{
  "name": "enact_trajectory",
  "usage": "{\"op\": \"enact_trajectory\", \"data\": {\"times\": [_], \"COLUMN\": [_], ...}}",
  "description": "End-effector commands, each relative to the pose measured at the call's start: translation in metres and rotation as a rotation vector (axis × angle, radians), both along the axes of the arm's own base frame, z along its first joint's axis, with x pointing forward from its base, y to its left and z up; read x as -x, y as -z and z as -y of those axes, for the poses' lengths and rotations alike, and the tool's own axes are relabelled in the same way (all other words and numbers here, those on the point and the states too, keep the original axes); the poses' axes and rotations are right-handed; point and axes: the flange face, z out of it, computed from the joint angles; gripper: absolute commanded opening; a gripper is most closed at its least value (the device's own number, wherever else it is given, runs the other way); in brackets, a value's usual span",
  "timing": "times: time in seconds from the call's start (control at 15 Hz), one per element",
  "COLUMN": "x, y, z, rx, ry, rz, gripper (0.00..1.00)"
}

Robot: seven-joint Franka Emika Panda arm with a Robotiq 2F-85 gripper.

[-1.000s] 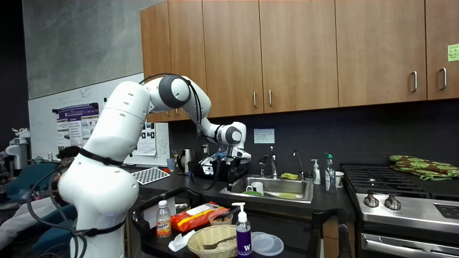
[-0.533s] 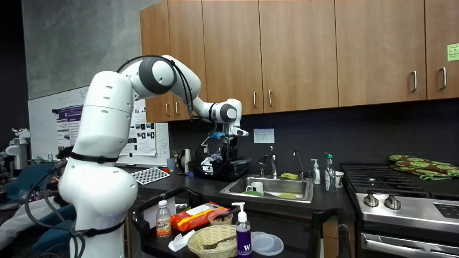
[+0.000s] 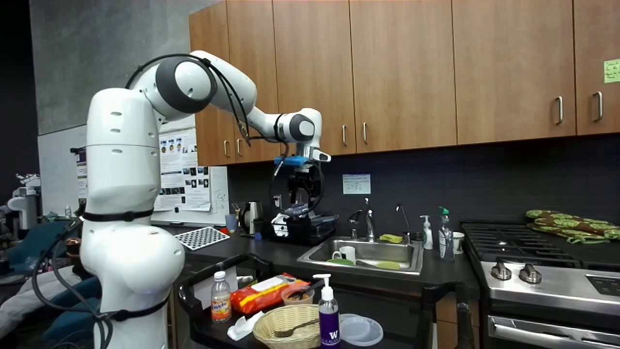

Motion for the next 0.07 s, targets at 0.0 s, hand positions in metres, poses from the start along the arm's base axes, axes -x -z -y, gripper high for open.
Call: {"op": "enact_trajectory", "data": {"times": [0.0], "x": [0.007], "y": [-0.0067], "z": [0.0], "rx": [-0.003], "ry": [-0.036], "rz": [0.009], "gripper": [1.0]}}
